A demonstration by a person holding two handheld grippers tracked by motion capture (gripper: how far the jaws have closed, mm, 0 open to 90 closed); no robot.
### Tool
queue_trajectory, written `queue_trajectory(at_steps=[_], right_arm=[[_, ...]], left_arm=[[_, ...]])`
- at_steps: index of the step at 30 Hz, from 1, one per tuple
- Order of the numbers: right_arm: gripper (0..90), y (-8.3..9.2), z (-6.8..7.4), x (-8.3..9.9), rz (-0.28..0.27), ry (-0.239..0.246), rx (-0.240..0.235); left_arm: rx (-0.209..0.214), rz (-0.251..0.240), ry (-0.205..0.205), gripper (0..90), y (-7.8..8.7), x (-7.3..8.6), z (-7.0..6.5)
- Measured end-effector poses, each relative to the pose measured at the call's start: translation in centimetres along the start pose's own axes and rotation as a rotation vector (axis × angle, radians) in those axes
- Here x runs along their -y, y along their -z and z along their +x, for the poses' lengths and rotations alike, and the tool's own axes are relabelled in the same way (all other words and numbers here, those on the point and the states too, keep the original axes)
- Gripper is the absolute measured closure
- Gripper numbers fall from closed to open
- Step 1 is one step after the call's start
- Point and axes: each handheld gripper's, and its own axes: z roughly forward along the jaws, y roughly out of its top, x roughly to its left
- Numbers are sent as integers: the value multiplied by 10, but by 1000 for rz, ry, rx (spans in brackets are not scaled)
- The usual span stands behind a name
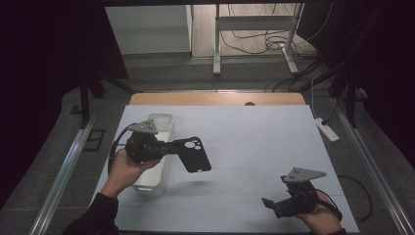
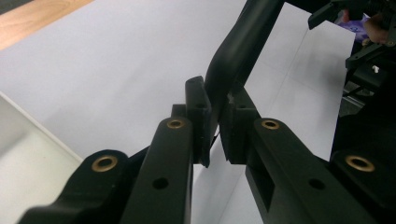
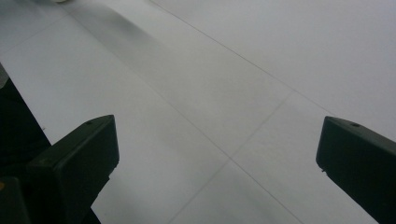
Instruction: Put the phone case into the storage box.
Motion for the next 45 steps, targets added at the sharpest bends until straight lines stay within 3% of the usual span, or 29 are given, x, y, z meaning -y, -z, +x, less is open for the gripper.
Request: queue_trajectory(at_steps=[5,8,21,45], right_arm=[[0,7,-5,8,5,-29,37],[0,13,-8,15,28,-50,85],[0,25,-9,29,51,-112,151],[0,30,-11,33,41,-139,162]], left_arm=[[-6,-1,0,825,3,-1,2],[-6,-7,6,825,5,-1,4],[-36,0,10,825,17,-5,14],[-97,4,14,825,48,-21,40]])
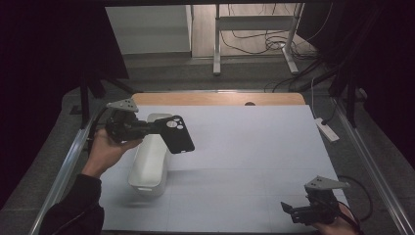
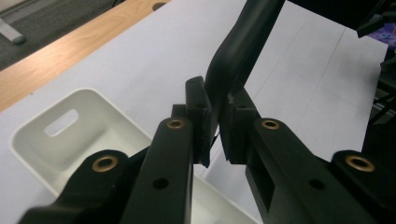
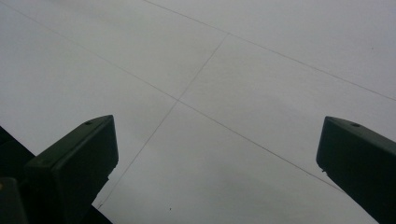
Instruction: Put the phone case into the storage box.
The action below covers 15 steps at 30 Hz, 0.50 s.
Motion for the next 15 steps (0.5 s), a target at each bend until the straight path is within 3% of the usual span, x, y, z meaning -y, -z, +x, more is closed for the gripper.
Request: queue_trajectory(at_steps=[15], right_arm=[[0,-1,0,0,8,-3,-3]], left_arm=[[-63,8,6,826,19,-4,19]])
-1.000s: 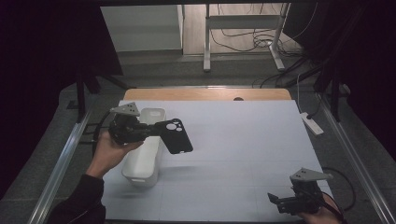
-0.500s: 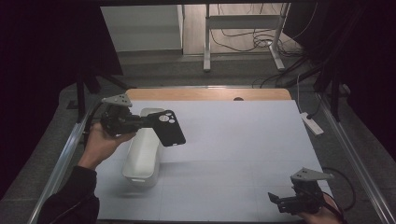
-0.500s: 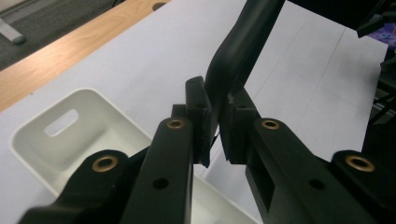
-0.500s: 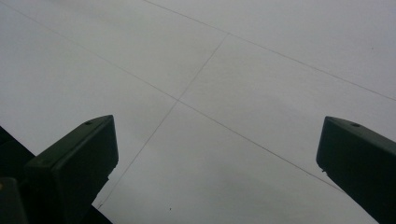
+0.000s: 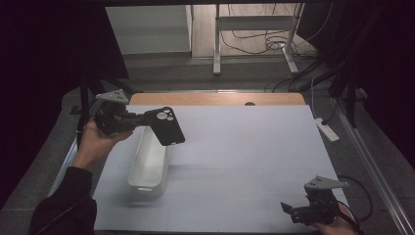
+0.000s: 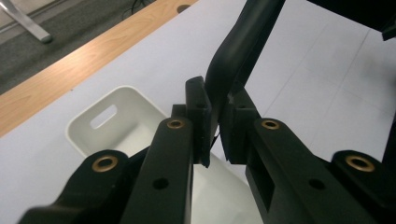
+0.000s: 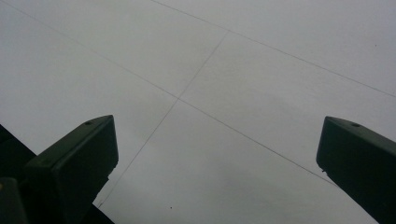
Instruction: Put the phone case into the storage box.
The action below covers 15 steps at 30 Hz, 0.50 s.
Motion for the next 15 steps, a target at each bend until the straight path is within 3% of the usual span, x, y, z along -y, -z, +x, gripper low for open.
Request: queue_trajectory(at_steps=[15], right_arm=[[0,0,0,0,3,0,-3]], left_arm=[[-59,9,19,825,12,5,20]])
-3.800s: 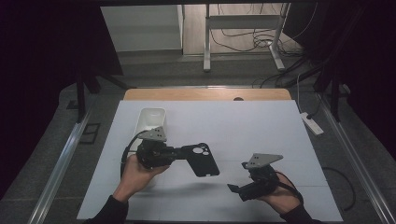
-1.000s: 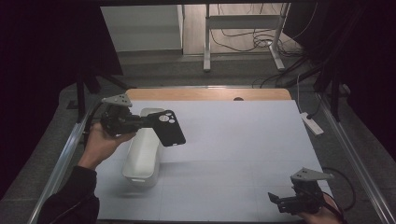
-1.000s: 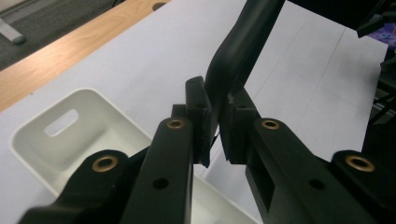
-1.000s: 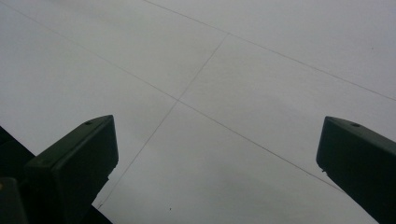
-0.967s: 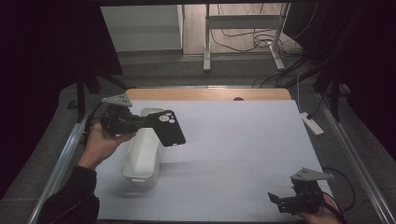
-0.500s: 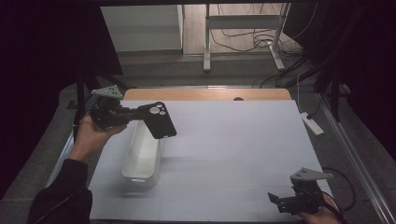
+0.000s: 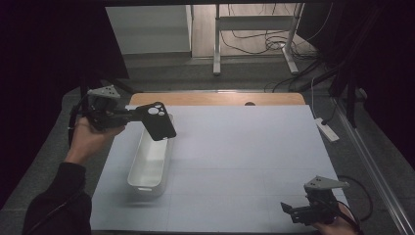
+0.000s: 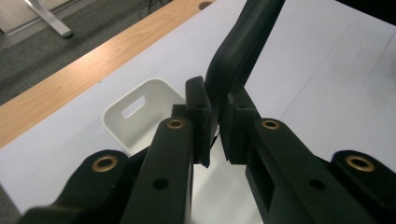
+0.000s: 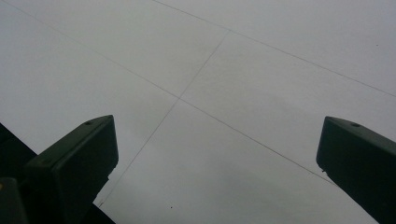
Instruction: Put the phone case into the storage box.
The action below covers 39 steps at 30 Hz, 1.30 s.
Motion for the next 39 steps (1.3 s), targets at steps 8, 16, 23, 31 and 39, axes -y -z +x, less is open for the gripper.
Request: queue_trajectory(at_steps=[8,16,23,31,39], right_arm=[[0,0,1,0,1,5,-5],[0,0,0,0,-2,4,-12],[0,1,-1,0,-8,-3,-16],[0,2,-2,1,-13,-4,-21],[0,1,-1,1,-7,3,-22]], left_arm=[[-27,0,19,825,2,3,11],[-54,17,30,825,-5,6,21],[-63,40,32,825,-18,6,30],[-77,53,26,825,-29,6,35],[-86,59,30,825,-42,7,41]])
